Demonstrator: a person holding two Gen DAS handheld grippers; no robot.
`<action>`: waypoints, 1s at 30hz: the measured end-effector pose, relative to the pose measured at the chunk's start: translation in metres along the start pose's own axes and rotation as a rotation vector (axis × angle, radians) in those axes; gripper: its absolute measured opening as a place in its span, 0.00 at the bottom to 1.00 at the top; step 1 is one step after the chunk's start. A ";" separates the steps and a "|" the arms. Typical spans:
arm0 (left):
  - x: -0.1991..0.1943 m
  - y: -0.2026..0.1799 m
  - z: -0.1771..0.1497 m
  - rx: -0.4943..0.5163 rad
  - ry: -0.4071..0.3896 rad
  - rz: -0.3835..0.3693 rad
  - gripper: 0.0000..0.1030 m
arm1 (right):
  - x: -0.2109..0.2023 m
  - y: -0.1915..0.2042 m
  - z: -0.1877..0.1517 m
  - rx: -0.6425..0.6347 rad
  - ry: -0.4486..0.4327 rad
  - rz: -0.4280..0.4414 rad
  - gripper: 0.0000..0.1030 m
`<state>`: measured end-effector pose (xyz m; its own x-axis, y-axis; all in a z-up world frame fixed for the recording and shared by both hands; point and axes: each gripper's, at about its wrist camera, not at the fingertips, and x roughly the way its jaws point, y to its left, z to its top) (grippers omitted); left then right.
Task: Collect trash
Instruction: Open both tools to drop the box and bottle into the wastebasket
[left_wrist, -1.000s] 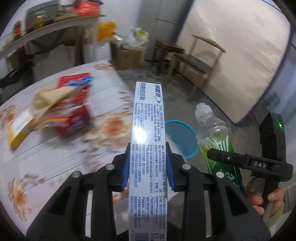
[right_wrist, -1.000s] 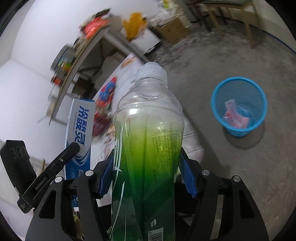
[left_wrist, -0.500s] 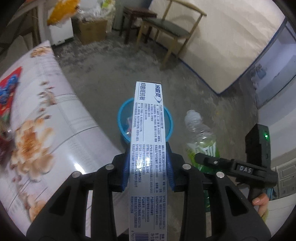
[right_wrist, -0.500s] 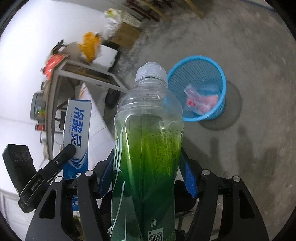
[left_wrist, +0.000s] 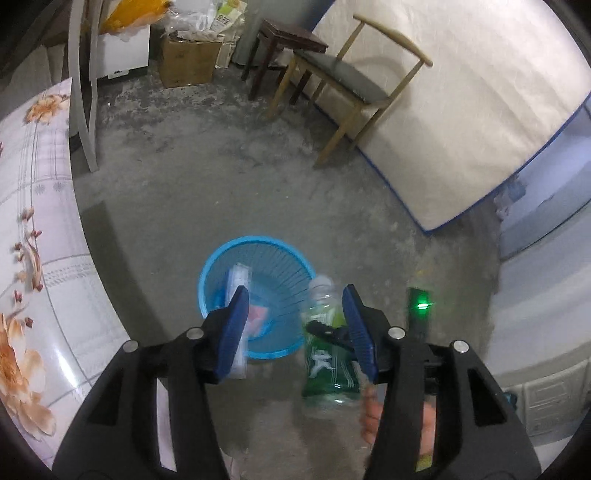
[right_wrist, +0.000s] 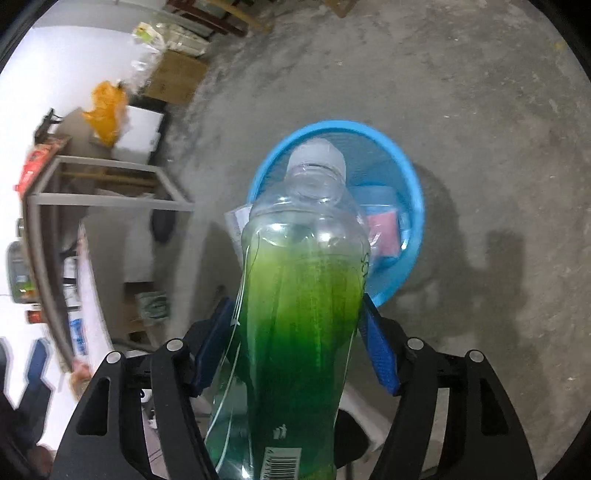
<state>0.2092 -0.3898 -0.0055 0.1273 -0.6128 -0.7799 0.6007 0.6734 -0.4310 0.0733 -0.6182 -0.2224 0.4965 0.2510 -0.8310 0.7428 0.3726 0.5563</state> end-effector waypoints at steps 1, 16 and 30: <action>-0.002 0.001 -0.002 0.003 -0.005 -0.003 0.48 | 0.003 -0.002 -0.001 -0.004 0.002 -0.006 0.64; -0.076 0.027 -0.052 0.020 -0.055 -0.054 0.48 | 0.012 0.014 0.031 -0.016 -0.043 -0.002 0.68; -0.176 0.074 -0.114 0.036 -0.211 0.014 0.54 | -0.006 0.038 0.010 -0.117 -0.090 0.043 0.77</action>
<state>0.1413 -0.1847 0.0476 0.2958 -0.6793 -0.6716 0.6251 0.6693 -0.4017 0.1032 -0.6142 -0.1965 0.5688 0.1895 -0.8003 0.6654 0.4659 0.5833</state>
